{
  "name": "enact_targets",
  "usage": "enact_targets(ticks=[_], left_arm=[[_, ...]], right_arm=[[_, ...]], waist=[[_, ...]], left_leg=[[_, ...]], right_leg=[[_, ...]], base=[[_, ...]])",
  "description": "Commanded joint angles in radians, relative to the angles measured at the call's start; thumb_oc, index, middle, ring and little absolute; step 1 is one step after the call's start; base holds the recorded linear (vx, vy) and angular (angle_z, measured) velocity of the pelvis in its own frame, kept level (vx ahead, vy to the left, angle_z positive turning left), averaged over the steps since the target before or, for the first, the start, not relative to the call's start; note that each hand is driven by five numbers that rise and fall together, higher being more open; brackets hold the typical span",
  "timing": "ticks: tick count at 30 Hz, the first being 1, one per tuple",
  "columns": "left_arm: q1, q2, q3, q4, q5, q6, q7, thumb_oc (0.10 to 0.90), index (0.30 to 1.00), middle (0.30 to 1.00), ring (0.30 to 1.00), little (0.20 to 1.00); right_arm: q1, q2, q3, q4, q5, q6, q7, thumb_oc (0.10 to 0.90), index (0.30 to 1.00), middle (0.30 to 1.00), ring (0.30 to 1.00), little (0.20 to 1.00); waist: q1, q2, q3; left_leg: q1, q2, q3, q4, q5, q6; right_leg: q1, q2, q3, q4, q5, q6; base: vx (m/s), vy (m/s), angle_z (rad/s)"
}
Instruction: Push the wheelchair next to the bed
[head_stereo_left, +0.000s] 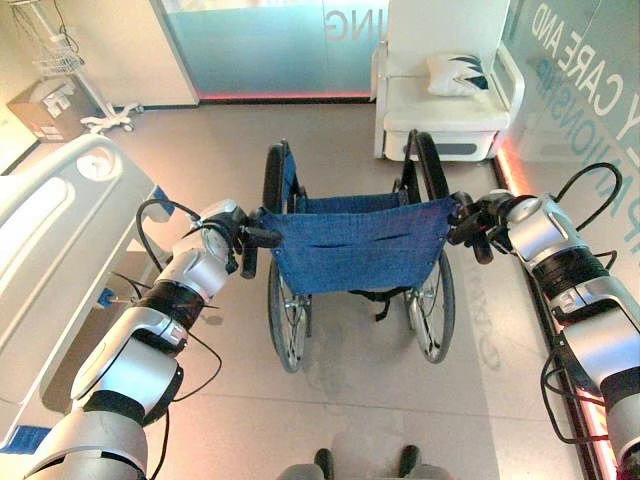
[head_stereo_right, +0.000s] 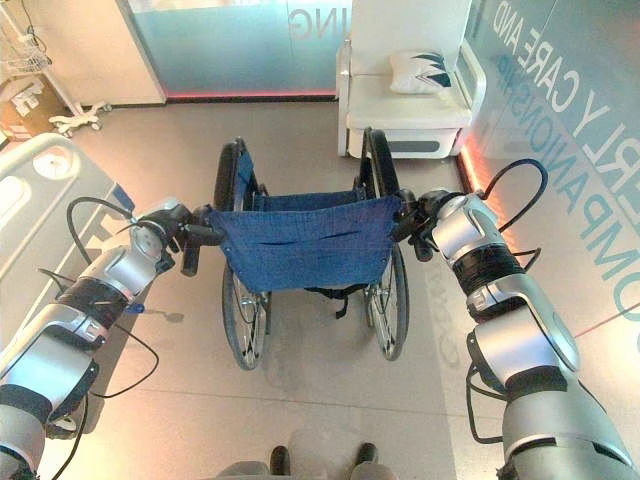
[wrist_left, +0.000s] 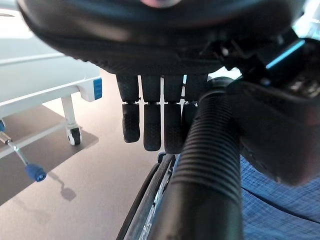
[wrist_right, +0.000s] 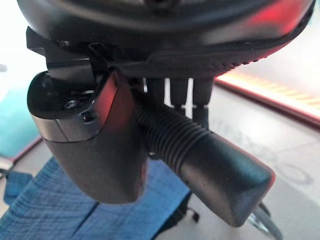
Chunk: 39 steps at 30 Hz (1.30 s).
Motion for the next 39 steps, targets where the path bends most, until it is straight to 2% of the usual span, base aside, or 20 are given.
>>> enact_targets(ticks=[1,2,3,6,7,9,13,14,17,19,21,23,25,26,29,31,32,33,36,39], left_arm=[[0.067,0.114,0.037,0.001,-0.015,-0.043,0.078,0.400,0.300,0.300,0.300,0.300],[0.056,0.124,0.033,-0.021,-0.017,-0.036,0.082,0.400,0.300,0.300,0.300,0.300],[0.052,0.139,0.032,-0.048,-0.005,-0.034,0.067,0.400,0.300,0.300,0.300,0.300],[0.076,0.154,0.032,-0.089,0.011,-0.034,0.054,0.400,0.300,0.300,0.300,0.300],[0.107,0.151,0.035,-0.114,0.010,-0.027,0.061,0.400,0.300,0.300,0.300,0.300],[0.162,0.137,0.060,-0.170,0.031,-0.004,0.077,0.400,0.300,0.300,0.300,0.300],[0.135,0.139,0.040,-0.140,0.059,-0.009,0.059,0.400,0.300,0.300,0.300,0.300],[0.125,0.141,0.036,-0.131,0.061,-0.015,0.053,0.400,0.300,0.300,0.300,0.300],[0.066,0.147,0.013,-0.064,0.030,-0.055,0.028,0.400,0.300,0.300,0.300,0.300],[0.058,0.150,0.001,-0.043,0.001,-0.054,0.009,0.400,0.300,0.300,0.300,0.300],[0.081,0.143,-0.005,-0.031,-0.018,-0.048,0.021,0.400,0.300,0.300,0.300,0.300],[0.104,0.134,-0.001,-0.024,-0.031,-0.048,0.040,0.400,0.300,0.300,0.300,0.300],[0.110,0.131,0.000,-0.025,-0.033,-0.045,0.039,0.400,0.300,0.300,0.300,0.300],[0.127,0.120,0.006,-0.025,-0.010,-0.045,0.032,0.400,0.300,0.300,0.300,0.300],[0.141,0.095,0.005,-0.016,0.009,-0.046,0.032,0.400,0.300,0.300,0.300,0.300],[0.150,0.070,0.002,0.001,0.020,-0.059,0.039,0.400,0.300,0.300,0.300,0.300],[0.152,0.056,0.000,0.006,0.036,-0.061,0.040,0.400,0.300,0.300,0.300,0.300],[0.155,0.048,-0.001,0.005,0.045,-0.057,0.041,0.400,0.300,0.300,0.300,0.300],[0.165,0.046,0.005,0.005,0.053,-0.061,0.051,0.400,0.300,0.300,0.300,0.300],[0.171,0.051,0.009,-0.018,0.070,-0.064,0.029,0.400,0.300,0.300,0.300,0.300]], right_arm=[[0.000,-0.123,0.064,-0.024,-0.078,-0.161,-0.129,0.400,0.300,0.300,0.300,0.300],[-0.004,-0.128,0.062,-0.029,-0.071,-0.177,-0.129,0.400,0.300,0.300,0.300,0.300],[0.005,-0.144,0.059,-0.049,-0.046,-0.189,-0.117,0.400,0.300,0.300,0.300,0.300],[0.058,-0.170,0.038,-0.092,-0.038,-0.201,-0.108,0.400,0.300,0.300,0.300,0.300],[0.093,-0.169,0.031,-0.109,-0.045,-0.206,-0.105,0.400,0.300,0.300,0.300,0.300],[0.136,-0.159,0.017,-0.138,-0.083,-0.213,-0.099,0.400,0.300,0.300,0.300,0.300],[0.088,-0.152,0.028,-0.092,-0.103,-0.253,-0.057,0.400,0.300,0.300,0.300,0.300],[0.067,-0.154,0.035,-0.083,-0.101,-0.255,-0.054,0.400,0.300,0.300,0.300,0.300],[-0.021,-0.158,0.075,-0.014,-0.063,-0.262,-0.039,0.400,0.300,0.300,0.300,0.300],[-0.033,-0.162,0.097,-0.016,-0.047,-0.260,-0.028,0.400,0.300,0.300,0.300,0.300],[-0.007,-0.184,0.107,-0.038,-0.036,-0.287,-0.010,0.400,0.300,0.300,0.300,0.300],[0.024,-0.197,0.108,-0.067,-0.054,-0.313,-0.003,0.400,0.300,0.300,0.300,0.300],[0.032,-0.198,0.107,-0.076,-0.059,-0.317,-0.004,0.400,0.300,0.300,0.300,0.300],[0.045,-0.212,0.104,-0.101,-0.064,-0.320,0.014,0.400,0.300,0.300,0.300,0.300],[0.057,-0.222,0.107,-0.100,-0.062,-0.344,0.031,0.400,0.300,0.300,0.300,0.300],[0.059,-0.225,0.114,-0.083,-0.062,-0.366,0.034,0.400,0.300,0.300,0.300,0.300],[0.060,-0.220,0.117,-0.077,-0.054,-0.364,0.034,0.400,0.300,0.300,0.300,0.300],[0.060,-0.204,0.122,-0.077,-0.057,-0.359,0.038,0.400,0.300,0.300,0.300,0.300],[0.054,-0.180,0.130,-0.071,-0.060,-0.346,0.035,0.400,0.300,0.300,0.300,0.300],[0.064,-0.142,0.119,-0.076,-0.081,-0.303,0.038,0.400,0.300,0.300,0.300,0.300]], waist=[[0.070,-0.055,0.087],[0.075,-0.051,0.097],[0.077,-0.037,0.110],[0.063,-0.041,0.133],[0.052,-0.050,0.143],[0.024,-0.071,0.160],[-0.014,-0.070,0.177],[-0.014,-0.071,0.180],[-0.021,-0.087,0.183],[-0.030,-0.085,0.181],[-0.049,-0.093,0.159],[-0.059,-0.098,0.137],[-0.061,-0.098,0.132],[-0.064,-0.098,0.110],[-0.066,-0.094,0.085],[-0.057,-0.095,0.072],[-0.042,-0.100,0.074],[-0.014,-0.103,0.086],[0.010,-0.097,0.099],[0.068,-0.061,0.130]], left_leg=[[-0.075,-0.061,0.005,0.133,-0.073,0.042],[-0.089,-0.064,0.011,0.145,-0.080,0.052],[-0.094,-0.062,0.013,0.144,-0.080,0.067],[-0.083,-0.075,-0.007,0.163,-0.098,0.082],[-0.067,-0.087,-0.021,0.171,-0.113,0.082],[-0.015,-0.117,-0.047,0.166,-0.147,0.064],[0.034,-0.120,-0.101,0.140,-0.186,0.050],[0.028,-0.120,-0.104,0.149,-0.193,0.050],[-0.044,-0.106,-0.104,0.263,-0.235,0.044],[-0.041,-0.054,-0.090,0.302,-0.248,0.027],[0.020,0.028,-0.058,0.282,-0.235,-0.006],[0.039,0.085,-0.042,0.276,-0.192,-0.029],[0.039,0.099,-0.039,0.279,-0.173,-0.036],[0.054,0.129,-0.047,0.286,-0.093,-0.060],[0.061,0.160,-0.050,0.327,-0.011,-0.083],[0.034,0.154,-0.052,0.388,0.033,-0.091],[-0.010,0.121,-0.067,0.420,0.026,-0.079],[-0.075,0.049,-0.097,0.423,-0.012,-0.050],[-0.110,0.002,-0.079,0.365,-0.016,-0.037],[-0.249,-0.017,-0.023,0.244,0.128,-0.071]], right_leg=[[-0.009,-0.052,-0.013,0.193,-0.080,-0.002],[-0.033,-0.068,-0.017,0.268,-0.083,-0.002],[-0.088,-0.105,-0.008,0.450,-0.053,-0.001],[-0.153,-0.121,0.021,0.554,0.002,0.013],[-0.173,-0.132,0.035,0.521,0.057,0.024],[-0.203,-0.171,0.051,0.291,0.171,0.043],[-0.219,-0.185,0.119,-0.064,0.251,0.085],[-0.219,-0.186,0.123,-0.065,0.253,0.086],[-0.241,-0.176,0.154,0.003,0.207,0.091],[-0.282,-0.172,0.151,0.103,0.188,0.092],[-0.276,-0.161,0.113,0.138,0.156,0.076],[-0.249,-0.132,0.094,0.137,0.122,0.050],[-0.239,-0.119,0.088,0.132,0.113,0.040],[-0.212,-0.085,0.075,0.120,0.082,0.013],[-0.177,-0.050,0.056,0.103,0.052,-0.019],[-0.139,-0.030,0.031,0.092,0.027,-0.046],[-0.106,-0.022,0.030,0.086,0.014,-0.053],[-0.071,-0.011,0.047,0.087,0.000,-0.051],[-0.019,0.012,0.057,0.084,-0.020,-0.047],[0.090,0.071,0.041,0.067,-0.066,-0.055]], base=[[0.00,0.138,0.07],[0.05,0.213,0.13],[0.06,0.189,0.16],[0.25,0.049,0.24],[0.42,-0.147,0.25],[0.47,-0.280,0.10],[0.42,-0.361,0.13],[0.39,-0.436,0.54],[0.31,-0.449,0.49],[0.46,-0.362,0.72],[0.56,-0.346,0.61],[0.46,-0.301,0.33],[0.35,-0.251,0.04],[0.42,-0.296,0.03],[0.36,-0.243,0.12],[0.37,-0.226,0.18],[0.53,-0.263,0.22],[0.38,-0.160,0.17],[0.35,-0.067,0.01],[0.48,-0.026,-0.17]])
